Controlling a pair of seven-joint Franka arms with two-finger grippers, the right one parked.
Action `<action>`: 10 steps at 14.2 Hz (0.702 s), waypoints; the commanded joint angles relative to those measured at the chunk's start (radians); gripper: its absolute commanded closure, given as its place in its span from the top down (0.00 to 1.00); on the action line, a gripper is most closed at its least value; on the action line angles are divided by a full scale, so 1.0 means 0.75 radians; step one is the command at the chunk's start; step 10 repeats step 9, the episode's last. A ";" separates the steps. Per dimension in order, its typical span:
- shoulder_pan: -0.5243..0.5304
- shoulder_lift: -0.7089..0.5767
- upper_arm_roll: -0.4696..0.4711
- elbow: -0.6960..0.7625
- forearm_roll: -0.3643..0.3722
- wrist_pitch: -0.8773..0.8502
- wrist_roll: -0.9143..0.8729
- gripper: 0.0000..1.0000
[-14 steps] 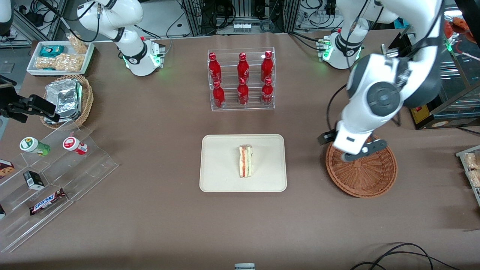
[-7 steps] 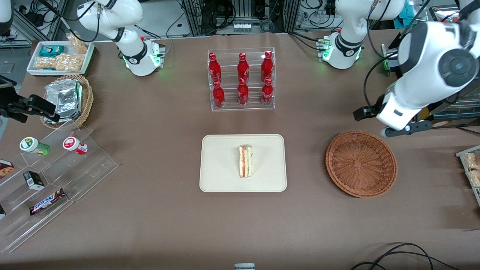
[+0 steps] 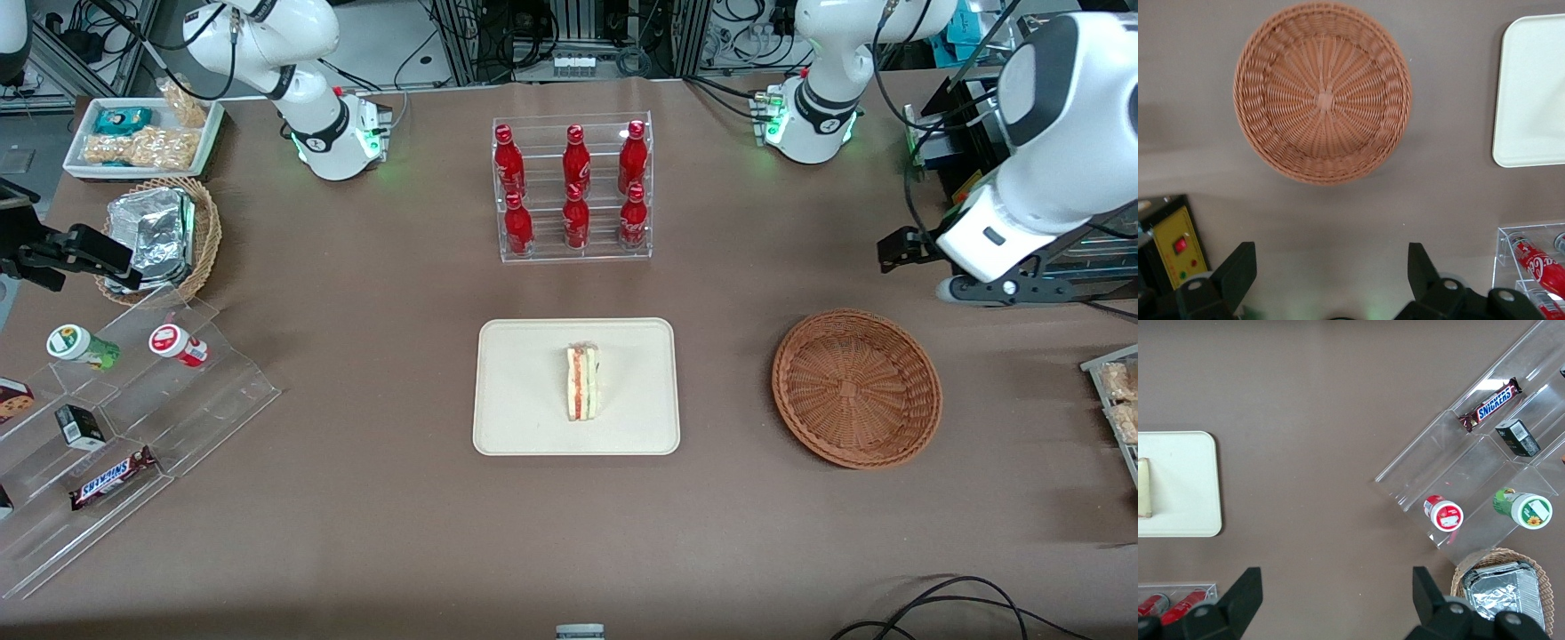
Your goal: Place sandwich from basket to tray
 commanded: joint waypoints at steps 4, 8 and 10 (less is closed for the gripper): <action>-0.001 0.057 0.071 0.147 0.015 -0.005 0.039 1.00; -0.053 0.098 0.131 0.210 0.005 -0.007 0.033 1.00; -0.053 0.098 0.131 0.216 0.005 -0.007 0.031 1.00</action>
